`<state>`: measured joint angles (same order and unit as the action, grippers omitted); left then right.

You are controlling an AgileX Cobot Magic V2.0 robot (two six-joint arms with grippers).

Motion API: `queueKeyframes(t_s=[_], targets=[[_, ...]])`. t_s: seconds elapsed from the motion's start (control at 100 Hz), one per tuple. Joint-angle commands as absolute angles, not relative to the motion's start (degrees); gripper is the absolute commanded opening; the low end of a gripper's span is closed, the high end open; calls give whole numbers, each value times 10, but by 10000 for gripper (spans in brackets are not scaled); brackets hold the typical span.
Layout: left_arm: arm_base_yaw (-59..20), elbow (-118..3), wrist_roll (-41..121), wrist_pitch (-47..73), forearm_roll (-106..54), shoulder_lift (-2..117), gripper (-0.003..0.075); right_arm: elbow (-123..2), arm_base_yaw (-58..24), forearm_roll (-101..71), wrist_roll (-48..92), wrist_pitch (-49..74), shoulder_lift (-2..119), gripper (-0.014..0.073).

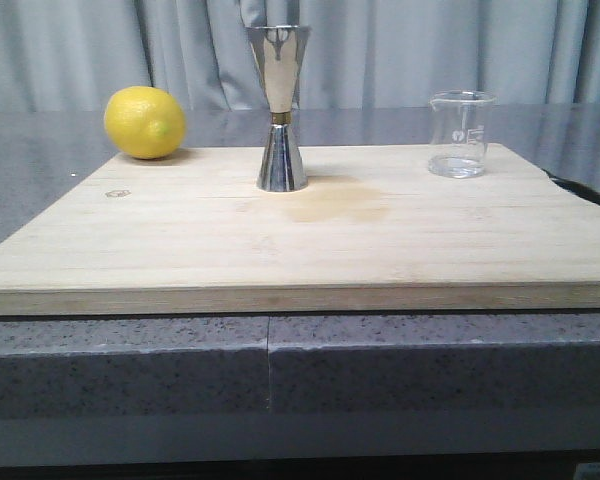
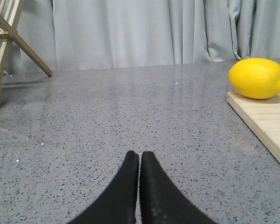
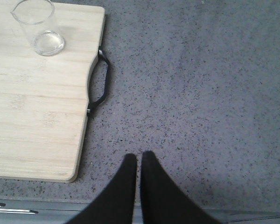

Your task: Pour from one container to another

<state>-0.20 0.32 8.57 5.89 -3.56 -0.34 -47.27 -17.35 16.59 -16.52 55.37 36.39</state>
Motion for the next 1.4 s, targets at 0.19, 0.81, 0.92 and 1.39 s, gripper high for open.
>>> queueKeyframes(t_s=[0.19,0.81,0.92,1.39], targets=[[-6,14,84,11,-36,-4,-21,-490,-171,182,-166,518,363,-10],[-6,14,84,11,-36,-4,-21,-272,-18,122,-163,255,122,-10],[-6,14,84,11,-36,-4,-21,-193,-4,97,-163,190,61,-10],[-6,14,84,11,-36,-4,-21,18,5,97,-163,-21,-17,-10]])
